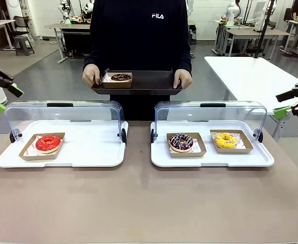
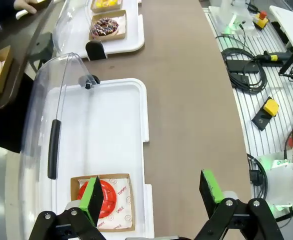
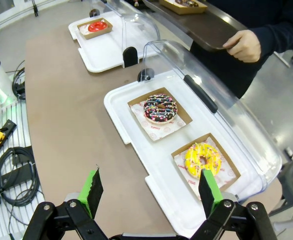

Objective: Provide the desired donut to the person.
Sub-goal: Pick up and lift the Paper togo box containing the Donut pointed at by the person.

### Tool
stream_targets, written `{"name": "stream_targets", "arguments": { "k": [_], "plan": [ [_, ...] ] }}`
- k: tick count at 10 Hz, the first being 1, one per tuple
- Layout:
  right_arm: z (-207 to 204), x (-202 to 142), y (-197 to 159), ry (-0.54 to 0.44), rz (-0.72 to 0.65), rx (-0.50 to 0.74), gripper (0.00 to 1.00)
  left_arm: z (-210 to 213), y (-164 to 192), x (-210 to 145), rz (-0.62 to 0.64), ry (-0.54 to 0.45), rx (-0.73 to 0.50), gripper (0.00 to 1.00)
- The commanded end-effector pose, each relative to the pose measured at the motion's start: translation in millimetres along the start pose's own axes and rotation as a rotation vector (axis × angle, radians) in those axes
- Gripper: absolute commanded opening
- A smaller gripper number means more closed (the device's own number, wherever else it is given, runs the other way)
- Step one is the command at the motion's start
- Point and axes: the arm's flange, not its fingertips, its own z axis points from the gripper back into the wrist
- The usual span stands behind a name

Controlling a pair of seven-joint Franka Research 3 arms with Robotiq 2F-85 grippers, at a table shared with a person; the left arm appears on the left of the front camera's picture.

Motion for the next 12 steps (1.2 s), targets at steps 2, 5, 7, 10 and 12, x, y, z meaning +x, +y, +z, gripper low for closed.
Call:
{"name": "stream_targets", "arguments": {
  "k": [2,5,7,10,12],
  "plan": [
    [-3,0,-1,-0.034,0.012,0.01,1.0,-22,-15,-15,0.023,-0.108,0.071,1.0],
    [-3,0,-1,-0.034,0.012,0.01,1.0,-26,-21,-25,0.034,-0.154,0.115,1.0],
    [-3,0,-1,-0.034,0.012,0.01,1.0,-26,-18,-29,0.105,-0.169,0.144,1.0],
    [-3,0,-1,-0.034,0.012,0.01,1.0,-27,-18,-27,0.176,-0.17,0.177,1.0],
    [-3,0,-1,-0.034,0.012,0.01,1.0,-26,-22,-29,0.197,-0.153,0.173,1.0]
  ]
}}
